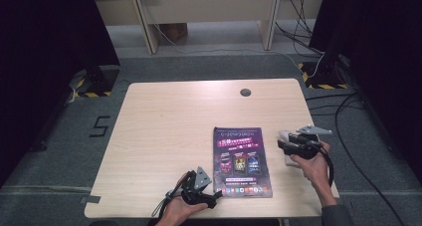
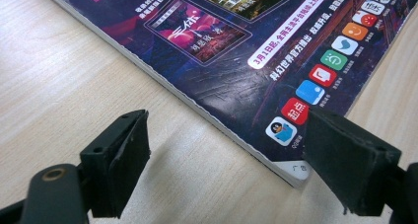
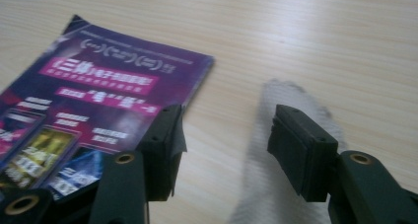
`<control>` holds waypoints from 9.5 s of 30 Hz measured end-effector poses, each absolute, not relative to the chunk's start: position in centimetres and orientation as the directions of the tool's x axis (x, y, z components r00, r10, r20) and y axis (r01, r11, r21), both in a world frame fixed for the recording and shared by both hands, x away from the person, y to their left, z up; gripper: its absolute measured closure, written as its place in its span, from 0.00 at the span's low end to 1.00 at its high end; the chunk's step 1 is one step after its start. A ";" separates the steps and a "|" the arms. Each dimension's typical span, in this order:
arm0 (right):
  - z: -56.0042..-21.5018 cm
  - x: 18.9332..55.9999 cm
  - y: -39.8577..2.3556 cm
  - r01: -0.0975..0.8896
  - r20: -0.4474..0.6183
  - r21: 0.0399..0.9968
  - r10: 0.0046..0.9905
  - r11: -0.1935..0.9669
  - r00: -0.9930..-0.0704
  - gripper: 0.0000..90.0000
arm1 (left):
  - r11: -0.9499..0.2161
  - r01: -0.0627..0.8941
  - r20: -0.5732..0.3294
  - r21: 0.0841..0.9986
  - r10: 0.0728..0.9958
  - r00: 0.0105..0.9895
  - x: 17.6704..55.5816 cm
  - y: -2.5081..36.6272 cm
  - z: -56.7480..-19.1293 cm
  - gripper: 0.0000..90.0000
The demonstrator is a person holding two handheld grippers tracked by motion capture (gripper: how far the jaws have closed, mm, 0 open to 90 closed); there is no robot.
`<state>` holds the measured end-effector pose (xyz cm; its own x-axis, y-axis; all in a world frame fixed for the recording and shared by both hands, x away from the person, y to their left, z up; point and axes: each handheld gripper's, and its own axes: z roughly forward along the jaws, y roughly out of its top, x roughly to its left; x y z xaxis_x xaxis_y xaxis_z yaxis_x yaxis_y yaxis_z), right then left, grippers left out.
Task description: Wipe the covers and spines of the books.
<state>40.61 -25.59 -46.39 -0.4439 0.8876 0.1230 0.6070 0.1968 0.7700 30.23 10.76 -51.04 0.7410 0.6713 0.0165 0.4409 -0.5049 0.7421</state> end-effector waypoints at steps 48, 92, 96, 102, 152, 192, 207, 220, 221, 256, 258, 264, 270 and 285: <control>-50.7 41.5 -20.0 0.729 0.340 0.671 0.816 0.138 -0.468 0.35 | -0.440 0.512 -0.105 0.738 0.675 0.731 34.5 9.2 -51.4 0.26; -50.2 41.2 -19.0 0.773 0.521 0.630 0.698 0.075 -0.492 0.74 | -0.427 0.531 -0.111 0.732 0.694 0.711 31.4 10.4 -51.4 0.30; -49.5 41.2 -18.6 0.748 0.448 0.643 0.711 0.165 -0.542 0.75 | -0.428 0.530 -0.109 0.732 0.694 0.712 31.4 10.4 -51.4 0.29; -49.6 41.8 -18.6 0.741 0.426 0.637 0.705 0.212 -0.567 0.79 | -0.423 0.528 -0.103 0.736 0.700 0.706 31.3 10.3 -51.4 0.29; -33.8 47.9 -9.7 0.423 -0.359 0.516 0.636 0.745 -0.683 0.94 | -0.410 0.545 -0.102 0.731 0.725 0.681 30.8 15.0 -50.2 0.24; -42.2 43.5 -4.7 0.402 -0.117 0.387 0.477 0.830 -0.871 0.92 | -0.380 0.571 -0.107 0.728 0.759 0.642 31.4 16.2 -50.3 0.23; -45.1 42.4 -4.1 0.429 -0.051 0.375 0.481 0.822 -0.875 0.77 | -0.383 0.570 -0.101 0.727 0.761 0.640 31.4 16.2 -50.4 0.23; -46.7 42.1 -4.5 0.492 0.097 0.404 0.499 0.771 -0.861 0.60 | -0.386 0.567 -0.097 0.728 0.761 0.642 31.3 16.1 -50.4 0.23; -46.7 42.1 -4.5 0.492 0.097 0.404 0.499 0.771 -0.861 0.60 | -0.386 0.567 -0.097 0.728 0.761 0.642 31.3 16.1 -50.4 0.23; -48.9 46.1 -18.0 0.698 0.094 0.537 0.788 0.474 -0.608 0.38 | -0.368 0.553 -0.106 0.748 0.756 0.646 35.3 13.1 -50.6 0.25; -48.9 45.5 -17.9 0.689 0.080 0.540 0.786 0.483 -0.613 0.37 | -0.370 0.564 -0.115 0.738 0.755 0.646 35.8 12.8 -50.9 0.25; -48.9 43.7 -17.5 0.674 0.071 0.543 0.772 0.501 -0.631 0.36 | -0.374 0.575 -0.116 0.728 0.759 0.641 36.5 13.0 -51.0 0.25; -49.5 41.2 -17.6 0.644 0.090 0.585 0.750 0.492 -0.655 0.35 | -0.365 0.590 -0.129 0.720 0.765 0.631 37.1 13.2 -51.2 0.28; -49.8 37.3 -16.9 0.627 0.071 0.600 0.748 0.497 -0.660 0.29 | -0.390 0.563 -0.064 0.729 0.779 0.624 39.9 13.0 -51.1 0.30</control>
<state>37.30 -16.94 -49.76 -0.6598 0.7482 0.0705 0.6272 0.4965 0.6000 39.94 13.00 -51.12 0.6236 0.7791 -0.0645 0.5628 -0.3902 0.7287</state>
